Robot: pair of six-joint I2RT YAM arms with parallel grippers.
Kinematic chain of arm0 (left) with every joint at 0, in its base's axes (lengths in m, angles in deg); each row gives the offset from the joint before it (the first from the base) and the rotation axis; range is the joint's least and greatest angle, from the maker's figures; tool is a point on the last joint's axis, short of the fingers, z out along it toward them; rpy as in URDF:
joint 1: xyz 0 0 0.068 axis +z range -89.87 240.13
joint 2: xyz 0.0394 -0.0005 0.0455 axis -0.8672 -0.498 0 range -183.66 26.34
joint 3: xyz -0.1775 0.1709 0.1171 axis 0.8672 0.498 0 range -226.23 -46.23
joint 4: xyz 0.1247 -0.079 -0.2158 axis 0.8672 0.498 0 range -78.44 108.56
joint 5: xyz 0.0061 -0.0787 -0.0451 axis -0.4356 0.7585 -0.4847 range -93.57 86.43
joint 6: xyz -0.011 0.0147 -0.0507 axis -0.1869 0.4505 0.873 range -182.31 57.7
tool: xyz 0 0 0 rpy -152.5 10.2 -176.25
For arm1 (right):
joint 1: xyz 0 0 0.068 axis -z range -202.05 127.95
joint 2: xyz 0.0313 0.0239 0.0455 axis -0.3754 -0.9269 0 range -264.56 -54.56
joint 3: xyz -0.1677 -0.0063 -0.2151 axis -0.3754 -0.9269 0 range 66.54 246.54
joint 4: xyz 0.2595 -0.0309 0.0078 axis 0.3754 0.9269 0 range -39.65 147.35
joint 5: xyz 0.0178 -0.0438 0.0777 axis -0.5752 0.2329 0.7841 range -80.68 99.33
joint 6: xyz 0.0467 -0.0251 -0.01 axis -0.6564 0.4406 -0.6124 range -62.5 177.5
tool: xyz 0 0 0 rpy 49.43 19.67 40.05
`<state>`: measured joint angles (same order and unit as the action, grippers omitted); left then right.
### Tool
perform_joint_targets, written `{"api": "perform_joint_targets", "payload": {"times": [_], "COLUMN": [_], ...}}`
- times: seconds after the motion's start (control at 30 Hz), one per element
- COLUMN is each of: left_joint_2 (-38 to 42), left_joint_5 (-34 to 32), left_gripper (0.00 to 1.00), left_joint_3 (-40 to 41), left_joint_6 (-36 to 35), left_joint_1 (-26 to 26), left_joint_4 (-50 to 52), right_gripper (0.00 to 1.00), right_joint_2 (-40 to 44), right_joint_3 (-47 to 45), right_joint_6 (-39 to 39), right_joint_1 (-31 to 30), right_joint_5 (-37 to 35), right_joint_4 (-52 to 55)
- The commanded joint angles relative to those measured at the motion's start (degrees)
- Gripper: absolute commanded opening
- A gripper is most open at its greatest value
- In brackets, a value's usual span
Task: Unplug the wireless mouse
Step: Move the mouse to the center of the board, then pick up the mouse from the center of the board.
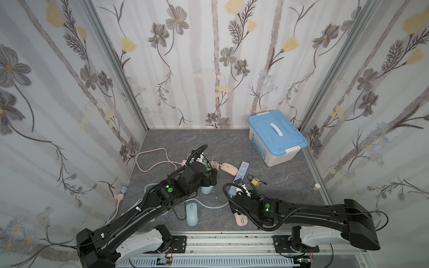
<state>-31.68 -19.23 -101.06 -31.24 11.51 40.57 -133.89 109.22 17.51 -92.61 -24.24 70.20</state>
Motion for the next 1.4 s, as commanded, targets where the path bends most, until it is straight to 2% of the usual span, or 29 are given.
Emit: {"api": "perform_joint_targets", "payload": {"times": [0.0, 0.17, 0.33, 0.47, 0.63, 0.77, 0.9, 0.97, 1.03, 1.17, 1.37], "left_joint_2": [-0.24, -3.09, -9.92, -13.0, -16.48, -19.83, -22.73, -24.89, -26.83, -29.28, -35.62], "left_joint_5": [-1.47, -0.23, 4.31, 3.62, 6.94, 3.8, 5.44, 5.23, 4.77, 4.12, -0.5], "left_gripper": [1.0, 1.0, 1.0, 1.0, 0.99, 0.99, 0.87, 0.79, 0.77, 0.77, 0.78], "left_joint_3": [0.08, -1.3, -3.01, -1.22, -1.5, -2.66, -0.62, -1.1, -0.99, 0.85, -4.37], "left_joint_6": [0.79, 1.41, 4.02, 7.43, 8.81, 9.19, 12.06, 13.07, 15.15, 19.63, 23.95], "left_joint_1": [0.15, 0.79, 4.49, 9.31, 15.89, 18.42, 21.86, 22.0, 21.97, 21.36, 18.38], "left_joint_4": [-1.5, 0.12, 2.01, -0.5, -3.98, -1.19, -2.5, -2.41, -2.42, -6.23, -4.43], "right_gripper": [0.94, 0.96, 0.94, 0.92, 0.92, 0.91, 0.91, 0.91, 0.91, 0.91, 0.91], "right_joint_2": [5.33, 11.88, 10.81, 8.78, 8.14, 8.19, 8.45, 8.74, 9.18, 10.61, 12.47], "right_joint_3": [-4.11, -8.81, -8.05, -7.78, -9.3, -9.98, -10.97, -11.62, -12.33, -13.67, -15.54], "right_joint_6": [1.03, 1.9, 0.18, -0.95, -1.72, -1.59, -1.59, -1.72, -1.76, -1.85, -1.95], "right_joint_1": [4.35, 14.21, 18.0, 18.54, 18.74, 19.04, 19.54, 19.81, 20.1, 20.72, 21.64], "right_joint_5": [6.25, 22.12, 27.44, 29.77, 32.28, 33.08, 33.34, 33.66, 33.69, 33.98, 34.0], "right_joint_4": [-12.64, -23.92, -25.62, -26.73, -29.58, -30.57, -31.18, -31.71, -32.21, -33.04, -33.4]}}
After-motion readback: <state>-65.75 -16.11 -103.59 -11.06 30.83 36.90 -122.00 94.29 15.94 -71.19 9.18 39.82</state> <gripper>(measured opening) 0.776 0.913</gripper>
